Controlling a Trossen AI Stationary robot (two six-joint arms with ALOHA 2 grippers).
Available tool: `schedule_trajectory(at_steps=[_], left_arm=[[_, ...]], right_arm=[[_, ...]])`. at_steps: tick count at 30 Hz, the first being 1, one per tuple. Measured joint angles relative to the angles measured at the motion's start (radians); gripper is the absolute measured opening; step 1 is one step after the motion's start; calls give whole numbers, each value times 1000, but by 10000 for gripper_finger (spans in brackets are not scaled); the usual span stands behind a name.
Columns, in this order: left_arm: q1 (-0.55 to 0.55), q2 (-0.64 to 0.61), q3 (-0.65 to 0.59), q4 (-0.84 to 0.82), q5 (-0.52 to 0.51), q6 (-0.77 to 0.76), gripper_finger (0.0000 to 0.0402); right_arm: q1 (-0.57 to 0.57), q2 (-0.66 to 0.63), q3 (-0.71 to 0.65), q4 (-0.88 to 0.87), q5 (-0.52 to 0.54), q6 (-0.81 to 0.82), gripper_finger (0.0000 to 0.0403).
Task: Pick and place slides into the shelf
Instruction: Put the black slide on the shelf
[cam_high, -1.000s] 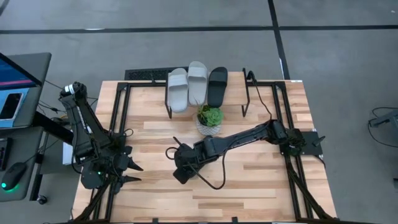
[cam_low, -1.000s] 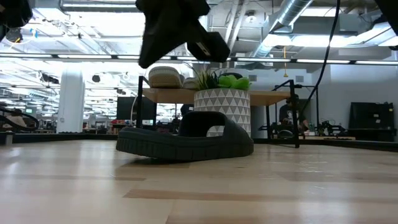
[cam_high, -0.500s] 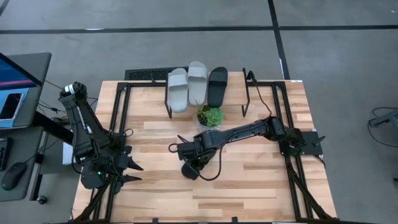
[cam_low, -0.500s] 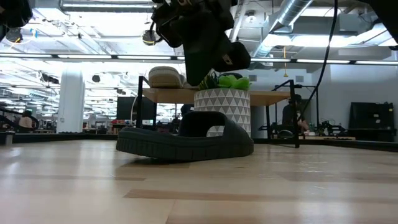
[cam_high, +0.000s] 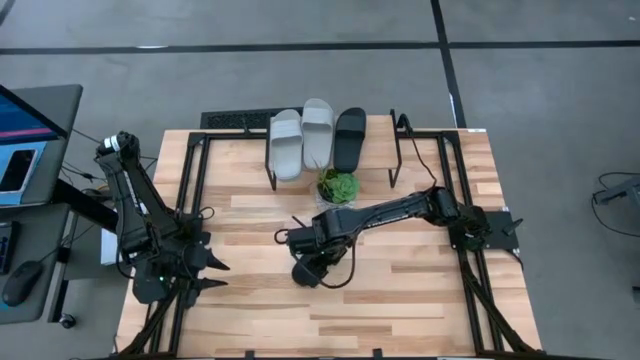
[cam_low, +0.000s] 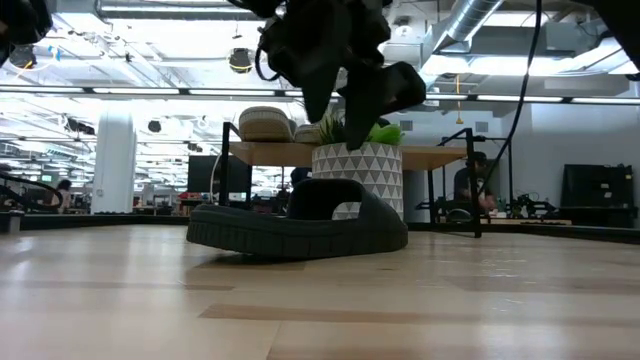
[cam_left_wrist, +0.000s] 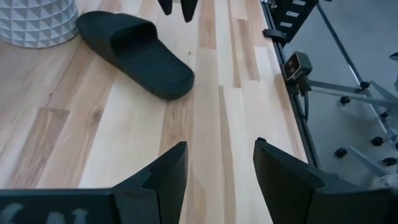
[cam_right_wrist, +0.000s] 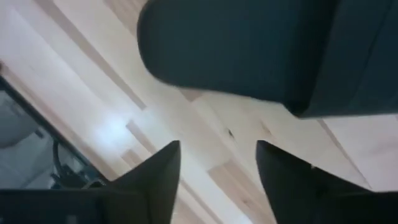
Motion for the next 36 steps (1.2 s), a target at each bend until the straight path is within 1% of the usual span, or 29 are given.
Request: schedule_trajectory(at_steps=[3,6,9,12,17,20,26,31,36], left_arm=[[0,0,0,-13,0,-6,171],[0,0,0,-22,0,-6,171],[0,0,0,-21,0,-6,171],[0,0,0,-21,0,-6,171],[0,0,0,-23,-1,-21,171],[0,0,0,-23,-1,-21,171],[0,0,0,-23,-1,-21,171],[0,0,0,-23,1,-21,171],[0,0,0,-23,23,-32,171]], right_arm=[[8,0,0,4,58,33,229],[21,0,0,2,177,66,236],[41,-12,0,-8,333,93,233],[67,-28,1,-16,461,122,224],[102,-39,1,-33,581,147,211],[118,-36,0,-28,620,150,205],[127,-32,-1,-28,647,150,186],[126,-32,-3,-30,649,139,167],[133,-31,-24,-20,647,123,157]])
